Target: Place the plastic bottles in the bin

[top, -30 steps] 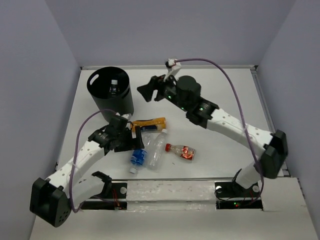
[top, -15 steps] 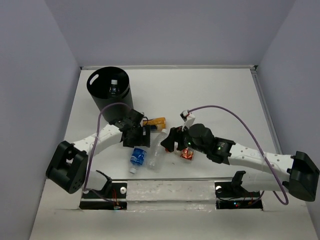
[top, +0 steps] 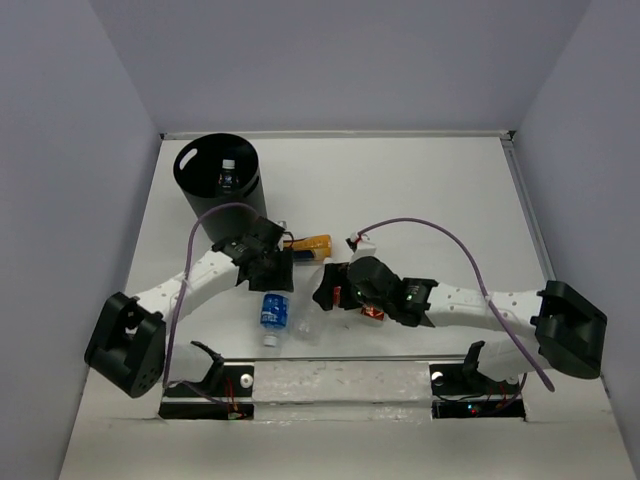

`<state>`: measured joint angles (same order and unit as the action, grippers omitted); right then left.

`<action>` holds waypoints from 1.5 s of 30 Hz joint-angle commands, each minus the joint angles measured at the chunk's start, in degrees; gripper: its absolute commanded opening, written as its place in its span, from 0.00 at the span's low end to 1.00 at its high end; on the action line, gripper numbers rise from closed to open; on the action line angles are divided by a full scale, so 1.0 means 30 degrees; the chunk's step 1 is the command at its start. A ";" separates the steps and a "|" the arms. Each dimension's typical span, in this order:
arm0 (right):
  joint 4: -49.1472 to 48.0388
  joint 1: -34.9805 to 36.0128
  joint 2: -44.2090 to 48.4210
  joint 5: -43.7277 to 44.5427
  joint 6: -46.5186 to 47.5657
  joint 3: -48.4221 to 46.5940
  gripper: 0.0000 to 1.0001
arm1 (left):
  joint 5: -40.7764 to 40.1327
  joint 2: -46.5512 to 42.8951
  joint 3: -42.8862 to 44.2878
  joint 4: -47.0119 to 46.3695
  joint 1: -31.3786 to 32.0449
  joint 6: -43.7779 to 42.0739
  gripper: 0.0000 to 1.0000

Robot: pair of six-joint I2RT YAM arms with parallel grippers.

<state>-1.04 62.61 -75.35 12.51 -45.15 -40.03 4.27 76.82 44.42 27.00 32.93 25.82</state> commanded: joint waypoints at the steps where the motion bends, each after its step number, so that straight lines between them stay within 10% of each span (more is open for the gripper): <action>1: -0.0153 0.0283 -0.0837 0.2007 -0.1649 -0.1947 0.84 | -0.0046 -0.3247 0.2176 0.2274 0.0098 -0.0083 0.52; 8: 0.2419 0.0283 -0.3883 0.4467 -0.1534 -0.4875 0.84 | -0.2998 -0.5829 0.8006 0.3802 0.0098 0.0210 0.52; 21: 0.5883 0.0283 -0.7545 0.5997 -0.1446 -0.7952 0.89 | -0.9890 -0.3079 1.5746 -0.3517 -0.1188 -0.1899 0.53; 33: 0.5883 0.0283 -1.0331 0.5907 -0.0860 -0.9654 0.84 | -1.2877 -0.0737 1.4313 -0.8795 -0.5643 -0.2689 0.53; 45: 0.5883 0.0283 -0.9222 0.6259 -0.0889 -0.9391 0.50 | -1.6101 0.0409 1.0242 -1.3891 -0.5878 -0.5619 0.60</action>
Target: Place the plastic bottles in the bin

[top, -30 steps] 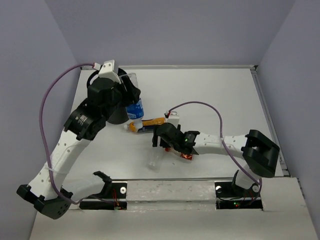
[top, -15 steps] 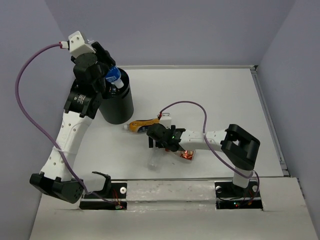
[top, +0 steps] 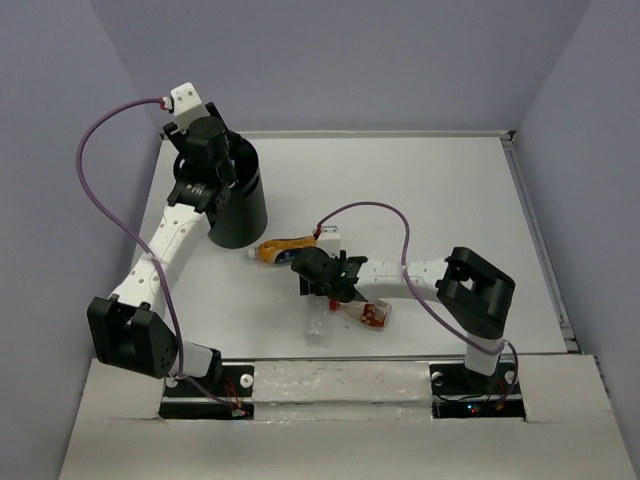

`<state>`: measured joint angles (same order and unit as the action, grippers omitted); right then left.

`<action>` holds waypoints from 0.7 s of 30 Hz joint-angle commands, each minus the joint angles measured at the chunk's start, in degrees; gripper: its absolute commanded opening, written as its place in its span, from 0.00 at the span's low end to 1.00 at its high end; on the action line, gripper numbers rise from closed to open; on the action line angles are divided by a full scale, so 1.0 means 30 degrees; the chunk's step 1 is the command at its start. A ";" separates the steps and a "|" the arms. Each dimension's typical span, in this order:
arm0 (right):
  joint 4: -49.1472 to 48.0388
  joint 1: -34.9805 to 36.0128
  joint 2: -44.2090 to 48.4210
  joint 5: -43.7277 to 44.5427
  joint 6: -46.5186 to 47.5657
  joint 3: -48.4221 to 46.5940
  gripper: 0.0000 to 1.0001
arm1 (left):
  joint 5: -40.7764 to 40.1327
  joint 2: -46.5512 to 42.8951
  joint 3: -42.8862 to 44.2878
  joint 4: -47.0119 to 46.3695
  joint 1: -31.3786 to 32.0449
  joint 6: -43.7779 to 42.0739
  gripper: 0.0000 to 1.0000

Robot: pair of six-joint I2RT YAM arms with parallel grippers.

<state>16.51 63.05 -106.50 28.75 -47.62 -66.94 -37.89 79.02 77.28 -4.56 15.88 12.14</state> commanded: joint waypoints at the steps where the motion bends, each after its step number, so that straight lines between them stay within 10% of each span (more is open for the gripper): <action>1: -0.0025 0.0137 0.1337 0.0874 -0.0037 -0.0248 0.49 | -0.2019 -0.0268 -0.0768 -0.3373 -0.0195 -0.1030 0.62; 8: -0.0055 0.0311 0.3647 0.0963 0.0168 0.0427 0.47 | -0.1259 -0.0383 -0.0359 -0.2379 -0.0196 0.0082 0.98; 21: -0.1400 0.0313 0.7724 0.0728 0.3504 -0.0771 0.40 | 0.8318 -0.6555 -0.2727 0.2597 -0.0195 0.3627 0.99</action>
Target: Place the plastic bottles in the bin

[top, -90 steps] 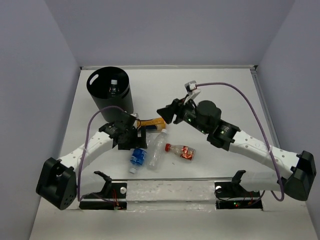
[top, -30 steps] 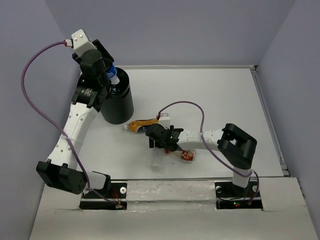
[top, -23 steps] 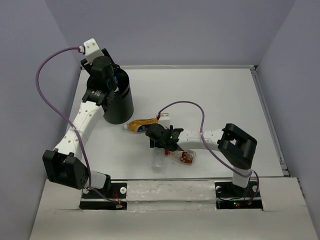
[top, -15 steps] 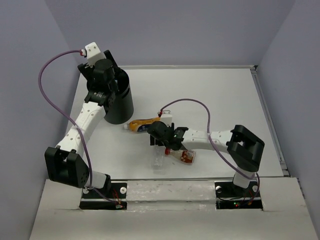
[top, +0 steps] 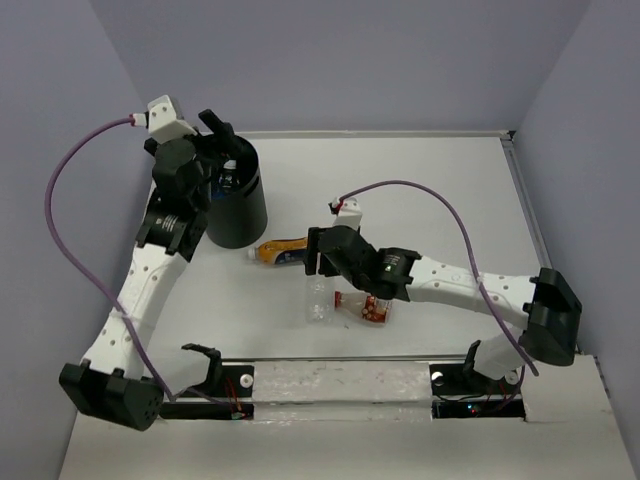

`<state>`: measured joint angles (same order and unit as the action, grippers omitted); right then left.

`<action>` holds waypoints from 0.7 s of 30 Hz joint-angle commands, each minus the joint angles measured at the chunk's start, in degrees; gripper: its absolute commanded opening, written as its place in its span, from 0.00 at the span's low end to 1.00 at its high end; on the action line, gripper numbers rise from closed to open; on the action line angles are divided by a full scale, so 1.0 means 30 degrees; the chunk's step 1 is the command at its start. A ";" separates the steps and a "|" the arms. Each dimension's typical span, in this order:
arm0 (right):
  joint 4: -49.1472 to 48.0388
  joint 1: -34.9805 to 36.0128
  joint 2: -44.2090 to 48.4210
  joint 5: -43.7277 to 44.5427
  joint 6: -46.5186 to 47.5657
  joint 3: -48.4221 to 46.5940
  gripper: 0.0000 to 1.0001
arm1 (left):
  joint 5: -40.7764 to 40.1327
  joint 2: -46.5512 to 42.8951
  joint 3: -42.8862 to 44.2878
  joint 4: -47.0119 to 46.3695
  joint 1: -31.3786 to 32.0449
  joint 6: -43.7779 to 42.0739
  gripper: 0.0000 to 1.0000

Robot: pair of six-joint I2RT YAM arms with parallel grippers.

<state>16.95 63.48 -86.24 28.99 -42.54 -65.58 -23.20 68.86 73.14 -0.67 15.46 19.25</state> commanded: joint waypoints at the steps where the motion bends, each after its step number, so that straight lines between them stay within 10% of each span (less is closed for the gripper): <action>1: -0.1809 0.0167 0.1059 0.0735 0.2775 -0.1834 0.40 | 0.4326 -0.3758 -0.2224 0.1596 -0.0057 0.1290 0.99; 21: -1.1242 -0.1589 -1.0534 -0.0345 1.5964 -2.0786 0.35 | 0.4099 -1.5129 -0.8881 0.7781 -0.0057 0.5390 0.96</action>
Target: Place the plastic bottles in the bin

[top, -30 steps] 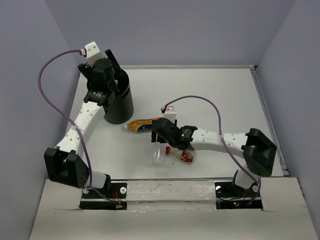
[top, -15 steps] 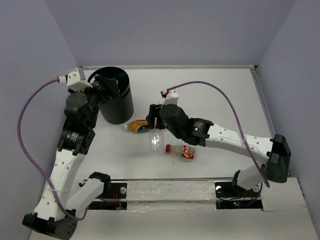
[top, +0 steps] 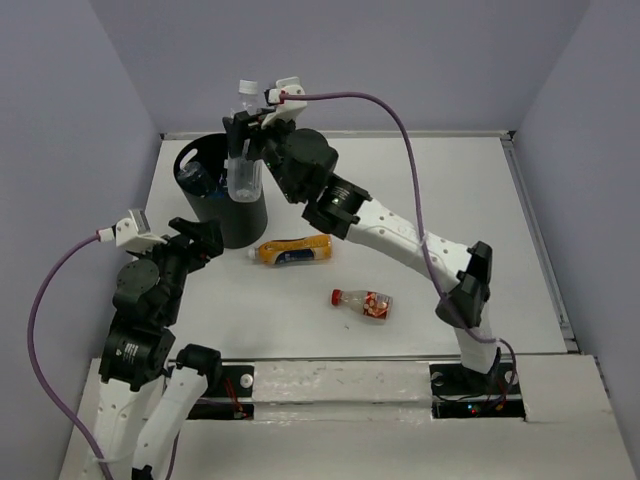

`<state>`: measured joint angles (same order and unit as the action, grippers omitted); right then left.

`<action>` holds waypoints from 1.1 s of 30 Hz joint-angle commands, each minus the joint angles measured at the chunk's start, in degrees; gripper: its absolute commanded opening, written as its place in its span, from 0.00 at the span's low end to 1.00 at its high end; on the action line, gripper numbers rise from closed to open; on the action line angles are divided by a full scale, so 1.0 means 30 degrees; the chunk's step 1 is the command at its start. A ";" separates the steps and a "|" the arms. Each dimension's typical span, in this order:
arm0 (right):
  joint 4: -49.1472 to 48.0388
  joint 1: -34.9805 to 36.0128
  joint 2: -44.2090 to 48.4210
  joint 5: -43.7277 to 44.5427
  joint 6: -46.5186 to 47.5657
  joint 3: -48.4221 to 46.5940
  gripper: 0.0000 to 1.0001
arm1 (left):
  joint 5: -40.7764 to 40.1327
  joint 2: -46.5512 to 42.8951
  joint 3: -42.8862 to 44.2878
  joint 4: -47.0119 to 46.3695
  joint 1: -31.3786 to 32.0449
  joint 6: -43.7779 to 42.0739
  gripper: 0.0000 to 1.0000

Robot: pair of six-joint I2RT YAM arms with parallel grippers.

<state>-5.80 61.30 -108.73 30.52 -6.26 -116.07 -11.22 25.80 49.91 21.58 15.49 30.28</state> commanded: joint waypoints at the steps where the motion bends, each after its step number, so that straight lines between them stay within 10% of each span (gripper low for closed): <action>1: -0.4067 -0.0862 -0.3799 -0.0858 0.4338 -0.4894 0.34 | 0.0253 -0.0865 -0.1400 0.0422 -0.0035 0.1915 0.96; 13: -0.9433 -0.2386 -1.0807 -0.5513 0.7097 -1.0382 0.33 | 0.1806 0.0187 -0.4565 -0.0894 0.1605 0.4259 0.97; 17: -0.8823 -0.2386 -1.0868 -0.6392 0.6719 -0.9505 0.58 | 0.2801 0.0335 -0.5794 -0.1715 0.1635 0.5255 0.98; 20: -0.8176 -0.2386 -0.9816 -0.7448 0.5609 -0.7867 0.77 | 0.3125 0.0393 -0.6322 -0.2037 0.1635 0.5492 0.99; 33: -0.5947 -0.2386 -0.0651 -0.8065 0.0946 0.1366 0.77 | 0.2949 0.1417 -0.7056 -0.2566 0.1693 0.5902 0.99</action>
<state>-22.17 53.71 -121.45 6.61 1.96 -118.08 -3.42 28.03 28.99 16.99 20.18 47.53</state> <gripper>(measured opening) 0.789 0.989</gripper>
